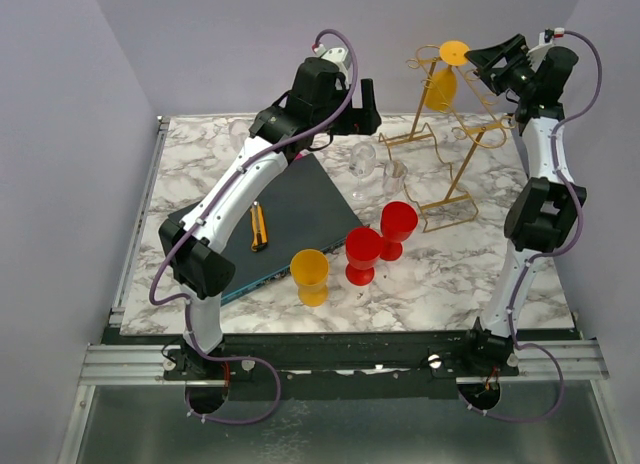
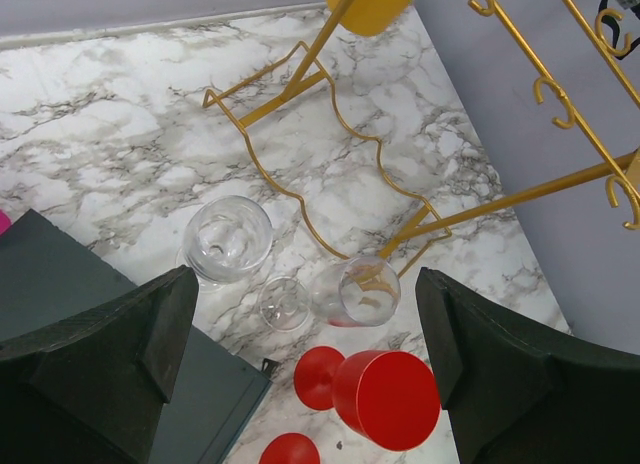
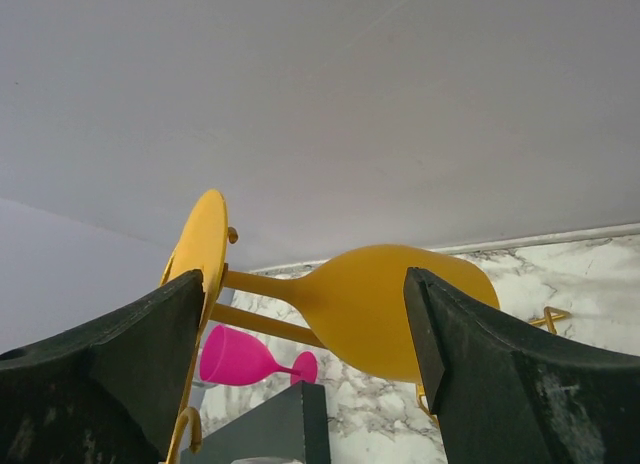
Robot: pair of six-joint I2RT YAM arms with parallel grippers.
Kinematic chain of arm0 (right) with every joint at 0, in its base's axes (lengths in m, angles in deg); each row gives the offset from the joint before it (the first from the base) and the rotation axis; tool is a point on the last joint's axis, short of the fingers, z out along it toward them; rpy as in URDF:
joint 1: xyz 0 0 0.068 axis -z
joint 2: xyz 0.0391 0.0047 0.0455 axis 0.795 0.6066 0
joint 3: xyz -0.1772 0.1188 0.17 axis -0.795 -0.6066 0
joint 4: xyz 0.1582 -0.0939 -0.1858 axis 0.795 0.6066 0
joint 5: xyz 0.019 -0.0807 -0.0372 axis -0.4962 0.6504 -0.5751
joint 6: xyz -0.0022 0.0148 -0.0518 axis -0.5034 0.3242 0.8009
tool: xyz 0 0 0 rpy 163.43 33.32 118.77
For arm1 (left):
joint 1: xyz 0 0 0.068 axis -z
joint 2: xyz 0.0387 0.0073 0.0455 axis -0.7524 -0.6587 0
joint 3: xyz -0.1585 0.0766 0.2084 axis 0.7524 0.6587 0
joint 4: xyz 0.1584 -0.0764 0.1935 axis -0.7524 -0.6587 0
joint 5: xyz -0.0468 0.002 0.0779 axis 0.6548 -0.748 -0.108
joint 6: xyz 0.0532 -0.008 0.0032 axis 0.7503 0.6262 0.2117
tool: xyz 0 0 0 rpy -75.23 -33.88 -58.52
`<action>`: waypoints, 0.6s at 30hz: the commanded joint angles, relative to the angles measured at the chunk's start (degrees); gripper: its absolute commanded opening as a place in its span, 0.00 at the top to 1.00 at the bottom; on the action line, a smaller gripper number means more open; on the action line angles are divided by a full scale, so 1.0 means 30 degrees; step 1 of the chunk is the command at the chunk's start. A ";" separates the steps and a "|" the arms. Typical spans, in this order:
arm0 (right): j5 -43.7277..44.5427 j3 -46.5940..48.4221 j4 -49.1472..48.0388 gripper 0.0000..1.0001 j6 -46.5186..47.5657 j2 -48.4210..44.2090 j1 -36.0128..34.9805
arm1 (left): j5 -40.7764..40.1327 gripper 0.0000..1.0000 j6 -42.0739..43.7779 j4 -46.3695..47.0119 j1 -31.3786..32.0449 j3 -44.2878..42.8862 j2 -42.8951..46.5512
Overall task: Take the wine glass off the wine glass rack
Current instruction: Pick up the wine glass from the wine rack.
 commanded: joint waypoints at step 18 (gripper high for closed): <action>-0.0946 0.1830 0.1365 0.13 0.0682 -0.0377 0.0819 | 0.0528 0.01 -0.0094 0.0775 -0.0204 -0.0163 -0.0078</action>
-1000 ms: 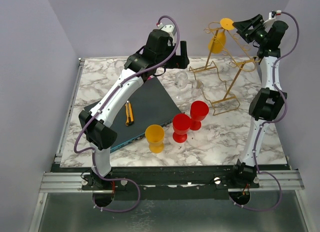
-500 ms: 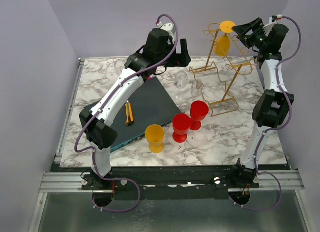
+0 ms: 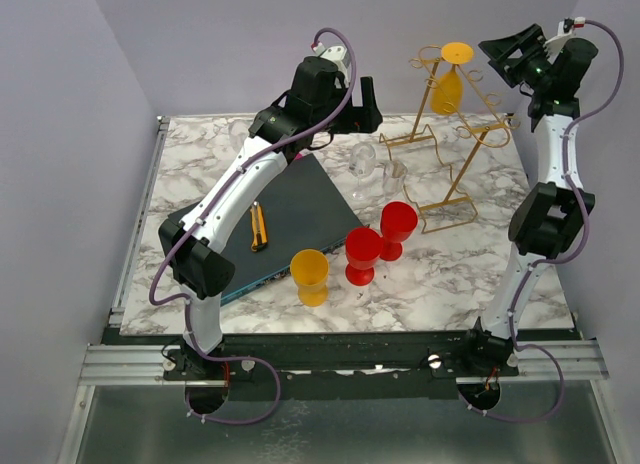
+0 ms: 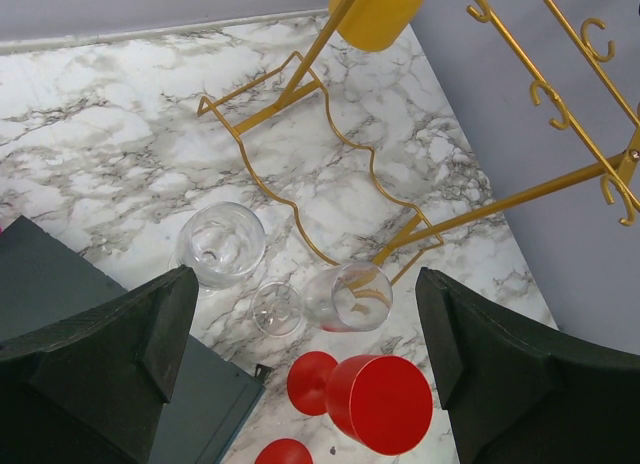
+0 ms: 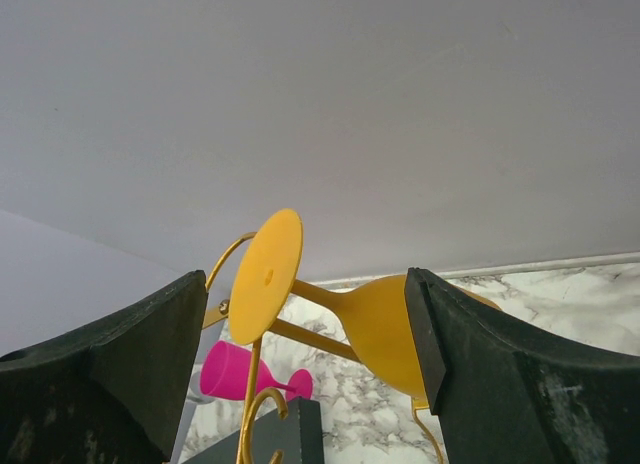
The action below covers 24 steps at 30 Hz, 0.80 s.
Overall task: Take the wine glass off the wine glass rack
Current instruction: Pick up the wine glass from the wine rack.
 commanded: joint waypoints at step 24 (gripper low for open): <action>-0.5421 0.6313 0.1137 0.38 -0.1065 0.4360 0.0215 | 0.0408 0.01 -0.0155 0.0393 -0.0162 -0.0281 -0.0130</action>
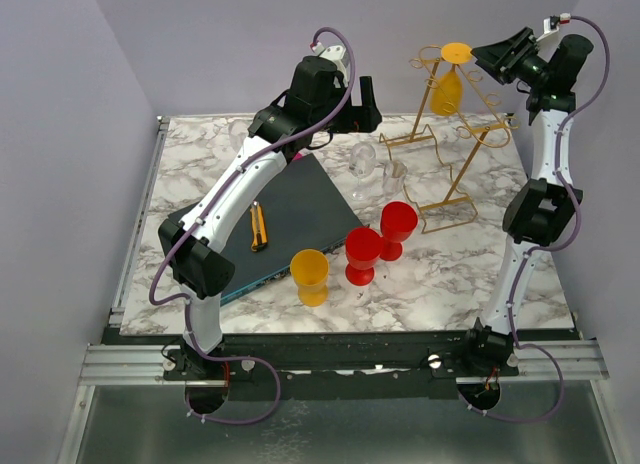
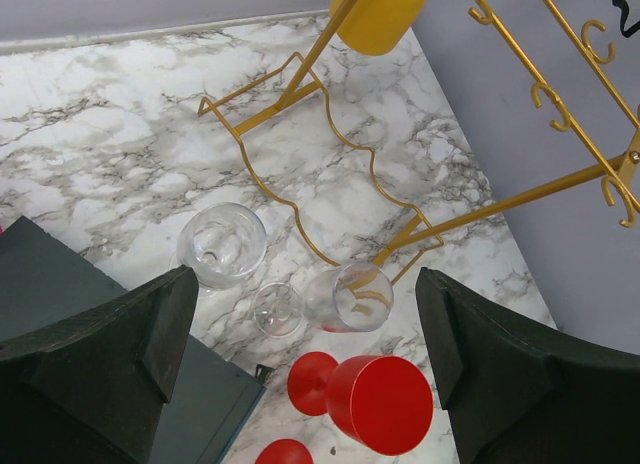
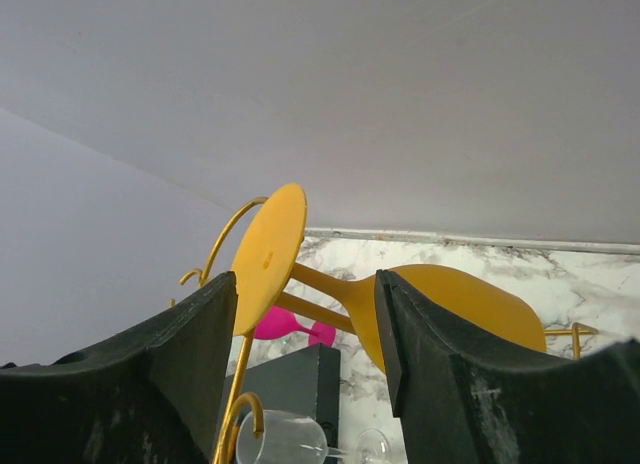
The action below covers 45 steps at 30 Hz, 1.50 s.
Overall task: Take the wine glass off the wine glass rack
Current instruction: Pick up the wine glass from the wine rack.
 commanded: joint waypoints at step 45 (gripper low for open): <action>0.2808 -0.1821 -0.0064 0.96 -0.2359 -0.2542 -0.0500 | 0.0141 0.01 -0.0028 0.0380 -0.0087 0.0149 0.0732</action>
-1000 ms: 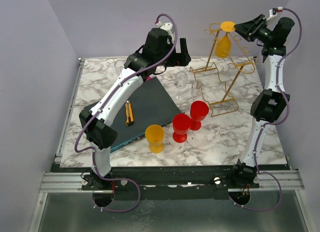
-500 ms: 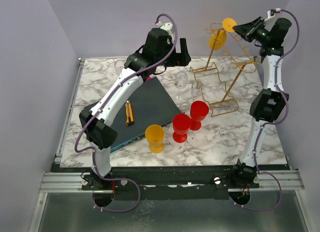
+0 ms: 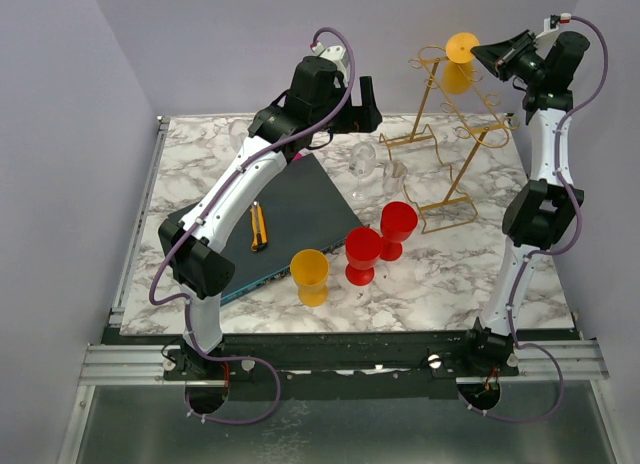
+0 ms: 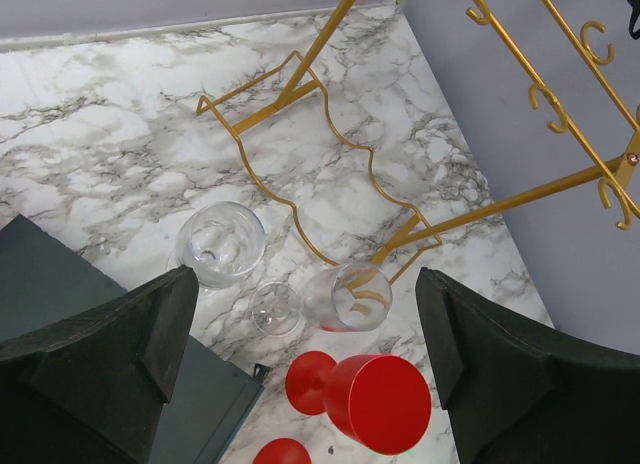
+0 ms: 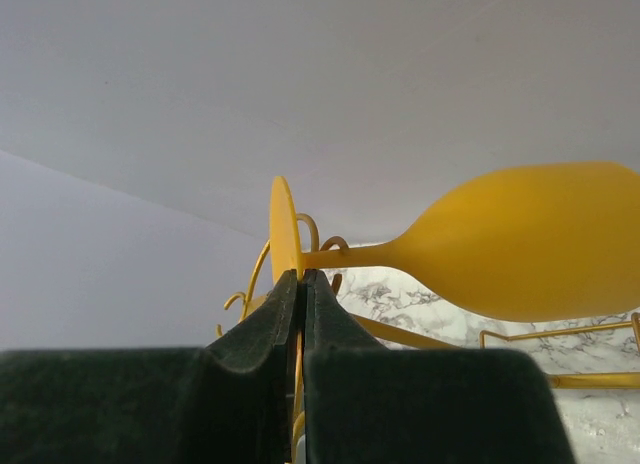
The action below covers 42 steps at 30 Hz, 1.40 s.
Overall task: Take the wine glass off the wine glass rack
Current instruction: Pick up the wine glass from the wine rack.
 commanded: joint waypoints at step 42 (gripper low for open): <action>1.0589 -0.5674 0.2812 0.99 0.3566 -0.9259 0.0213 | -0.0505 0.01 -0.0085 0.0482 -0.0221 0.2007 0.3471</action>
